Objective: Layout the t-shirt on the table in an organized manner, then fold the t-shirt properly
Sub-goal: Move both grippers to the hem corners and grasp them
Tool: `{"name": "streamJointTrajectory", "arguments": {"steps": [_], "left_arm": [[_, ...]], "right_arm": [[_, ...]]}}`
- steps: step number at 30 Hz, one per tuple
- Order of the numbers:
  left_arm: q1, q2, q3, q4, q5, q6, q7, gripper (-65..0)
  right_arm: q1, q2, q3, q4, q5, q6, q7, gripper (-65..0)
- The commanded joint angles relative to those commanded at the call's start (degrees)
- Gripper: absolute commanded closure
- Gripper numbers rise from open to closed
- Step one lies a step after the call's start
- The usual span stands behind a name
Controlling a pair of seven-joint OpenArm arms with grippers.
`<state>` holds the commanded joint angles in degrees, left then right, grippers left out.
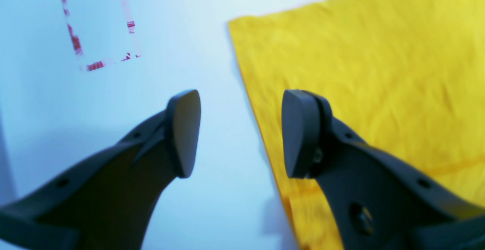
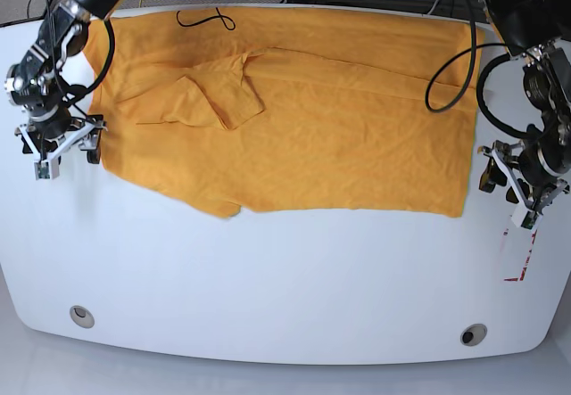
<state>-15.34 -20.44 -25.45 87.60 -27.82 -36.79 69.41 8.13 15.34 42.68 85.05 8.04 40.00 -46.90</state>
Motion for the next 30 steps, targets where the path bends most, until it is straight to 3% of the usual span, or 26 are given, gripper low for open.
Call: {"name": "streamJointTrajectory", "arguments": {"steps": [2,7,14,17,24,30], "left_arm": [[-2.02,0.0,0.0,-3.25,0.0,0.53,-0.7,-32.4],[-3.78,-0.44,0.09,-11.25,0.0,0.7,-8.18,-32.1],[-3.87,-0.44,0.18,-16.62,0.09,0.7,-11.43,-32.1],[-3.69,-0.53,0.18,-18.11,0.7,0.7,-12.66,-32.1],[-3.69,0.7,0.53,-19.16,8.79,0.35,-15.38,-32.4],[-3.96,1.49,0.97,-21.98,10.9,0.35,-16.62,-32.4]], "right_arm": [[2.46,0.7,0.0,-3.69,-0.88,0.0,0.53,-46.6],[8.0,1.14,0.0,-14.07,-2.73,0.0,1.93,-46.6],[9.85,1.23,0.0,-21.01,-2.81,0.0,3.43,-46.6],[9.85,0.88,0.0,-21.36,-2.81,0.0,3.43,-46.6],[9.76,-1.49,-0.09,-21.45,-2.81,0.0,3.43,-46.6],[9.76,-3.08,-0.09,-21.54,-2.81,0.0,3.25,-46.3]]}}
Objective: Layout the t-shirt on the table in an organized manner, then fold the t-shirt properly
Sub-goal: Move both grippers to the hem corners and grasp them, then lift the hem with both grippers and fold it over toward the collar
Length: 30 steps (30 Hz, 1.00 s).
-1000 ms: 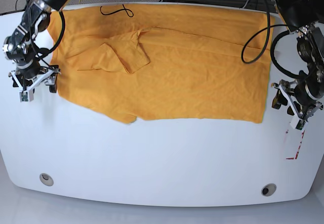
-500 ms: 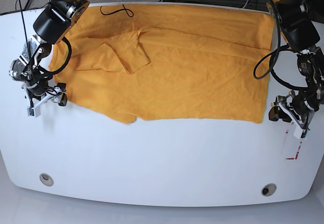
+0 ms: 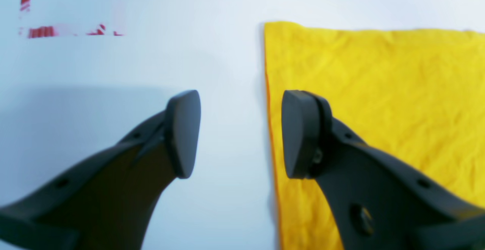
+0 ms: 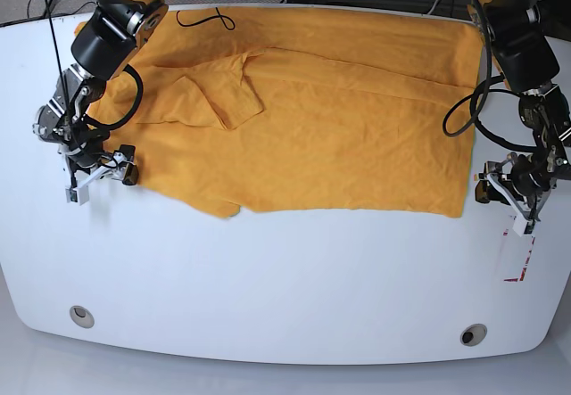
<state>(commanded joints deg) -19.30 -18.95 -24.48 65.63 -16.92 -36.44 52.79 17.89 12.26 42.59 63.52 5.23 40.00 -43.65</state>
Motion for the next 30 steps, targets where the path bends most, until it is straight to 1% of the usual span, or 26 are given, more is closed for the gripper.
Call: {"name": "streamJointTrajectory", "arguments": {"steps": [1,3,5,6,7,8,9,10,11,15,22,26,30], "left_arm": [[0.0,0.0,0.0,-0.44,0.0,0.0,-0.09,-32.4],[-0.09,0.09,0.0,-1.58,-0.09,0.09,-0.18,-32.4],[-0.26,0.18,0.0,-2.64,-0.18,0.18,-1.32,-32.4],[-0.44,0.18,0.0,-2.99,-0.09,0.26,-1.67,-32.5],[-0.88,0.18,0.0,-3.96,0.09,0.26,-2.9,-32.5],[-1.14,0.18,0.0,-4.84,0.09,0.26,-3.6,-32.5],[-1.32,0.18,0.09,-5.45,0.09,0.26,-4.04,-32.5],[-1.76,0.18,0.09,-7.21,0.09,0.26,-5.01,-32.5],[-2.2,0.18,0.09,-8.53,0.09,0.26,-5.45,-32.5],[-4.22,0.18,1.23,-13.8,0.09,0.26,-7.38,-32.5],[-7.03,0.09,5.71,-21.27,0.09,0.26,-12.22,-32.5],[-8.26,0.18,6.95,-24.09,0.09,0.26,-13.27,-32.5],[-8.79,1.93,7.3,-24.44,0.09,0.26,-13.1,-31.4]], "right_arm": [[0.0,0.0,0.0,0.0,0.0,0.0,0.0,-45.5],[0.0,-0.09,-0.97,0.0,0.0,0.0,0.0,-40.4],[0.0,-0.09,-3.69,0.0,0.0,0.0,0.0,-27.9],[-0.09,-0.09,-4.22,0.09,0.0,0.0,0.0,-24.1],[-0.09,-0.09,-5.19,0.09,0.0,0.0,0.0,-16.6],[-0.09,-0.09,-5.63,0.09,0.0,0.0,0.0,-11.6],[-0.18,-0.09,-5.8,0.09,0.0,0.0,0.0,-9.0],[-0.62,-0.09,-6.15,0.09,0.0,0.0,0.0,-3.0],[-0.7,-0.09,-6.42,0.26,0.0,0.0,0.0,-1.0],[-0.79,-0.09,-7.47,0.35,0.0,0.0,0.0,-0.3],[-0.88,-0.18,-7.56,0.44,0.0,0.0,0.0,-0.2],[-0.88,-0.18,-7.56,0.44,0.0,0.0,0.0,-0.2],[-0.88,-0.18,-7.56,0.44,0.0,0.0,0.0,-0.2]]}}
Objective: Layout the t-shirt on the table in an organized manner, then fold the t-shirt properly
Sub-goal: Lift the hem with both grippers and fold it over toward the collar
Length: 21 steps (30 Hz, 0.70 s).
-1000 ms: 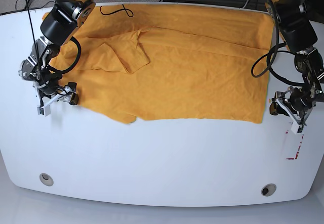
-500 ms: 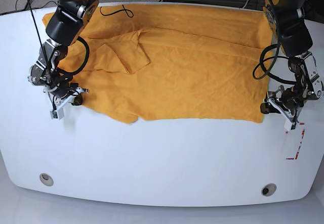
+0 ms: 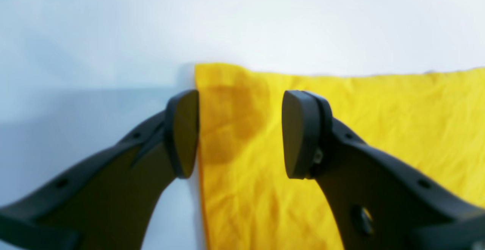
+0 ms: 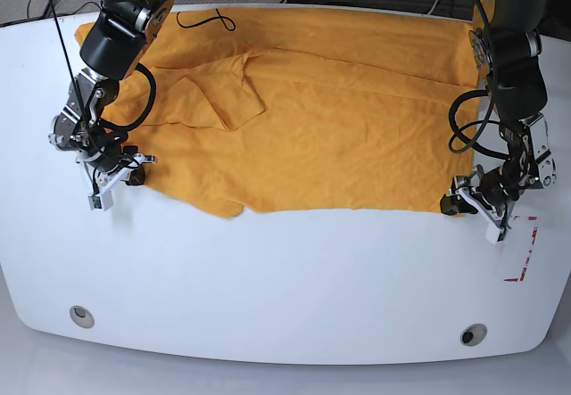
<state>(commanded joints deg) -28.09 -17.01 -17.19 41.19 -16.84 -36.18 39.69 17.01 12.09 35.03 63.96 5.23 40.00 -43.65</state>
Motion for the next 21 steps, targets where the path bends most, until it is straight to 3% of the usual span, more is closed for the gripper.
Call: {"name": "streamJointTrajectory", "arguments": {"steps": [3,7,8,16,21], "left_arm": [[0.0,0.44,0.0,0.35,0.09,0.0,0.09,-24.9],[0.0,0.62,0.26,0.26,1.49,0.0,0.0,-4.3],[0.0,0.7,0.7,0.26,2.02,0.0,-0.09,-2.2],[-0.18,1.76,2.55,0.62,3.25,-0.35,-0.26,-0.4],[0.09,1.85,2.46,7.21,3.25,-0.35,0.09,-0.4]], "right_arm": [[0.0,0.0,0.0,0.0,0.0,0.0,0.0,-0.2],[0.0,0.0,0.0,0.0,0.0,0.0,0.0,-0.2],[0.0,0.0,0.0,0.0,0.0,0.0,0.0,0.0],[-0.26,0.0,0.0,3.25,0.0,0.0,-0.09,0.0],[-0.97,0.0,-0.09,7.91,0.0,0.0,-0.62,0.0]]}}
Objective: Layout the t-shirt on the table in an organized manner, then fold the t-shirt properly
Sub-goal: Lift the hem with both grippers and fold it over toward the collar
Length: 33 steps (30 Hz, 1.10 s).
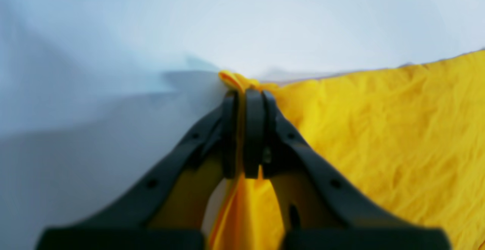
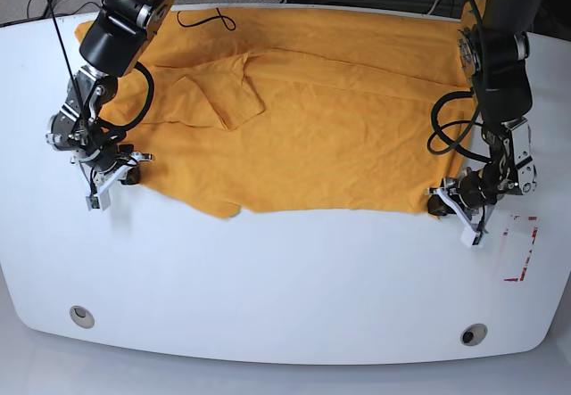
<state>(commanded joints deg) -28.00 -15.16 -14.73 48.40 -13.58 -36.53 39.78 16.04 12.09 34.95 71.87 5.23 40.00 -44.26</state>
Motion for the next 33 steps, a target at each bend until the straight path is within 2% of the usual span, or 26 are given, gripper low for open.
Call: {"name": "streamJointTrajectory", "arguments": {"steps": [4,9,14,18,22,28,33], "left_arm": [[1.76,0.09,0.0,6.15,-0.18,-0.26,2.37,-0.4],[3.78,0.18,0.0,13.01,-3.78,-2.55,6.33,-0.4],[5.8,0.0,0.0,19.16,-6.86,-2.55,10.55,-0.4],[8.26,-0.18,-0.09,24.18,-8.53,-2.81,12.22,-0.4],[11.16,-0.44,-0.26,29.19,-10.11,-2.81,14.33,-0.4],[16.18,-0.97,-3.96,38.42,-13.1,-2.9,19.78,-0.4],[21.36,-1.05,-7.03,44.75,-13.8,-2.9,21.54,-0.4]], "right_arm": [[-0.09,0.0,-0.09,5.01,0.0,0.0,-3.87,0.0],[-0.44,0.0,0.0,10.81,0.0,0.0,-7.65,0.0],[-2.37,0.09,0.0,17.32,0.26,0.0,-10.99,0.0],[-4.75,0.09,0.0,23.21,0.53,0.0,-14.42,0.0],[-7.21,0.09,0.0,27.52,0.53,0.0,-15.74,0.0],[-12.75,0.0,0.0,33.67,0.62,0.0,-16.09,0.0],[-17.05,-1.14,0.18,37.01,0.62,0.0,-16.09,0.0]]}}
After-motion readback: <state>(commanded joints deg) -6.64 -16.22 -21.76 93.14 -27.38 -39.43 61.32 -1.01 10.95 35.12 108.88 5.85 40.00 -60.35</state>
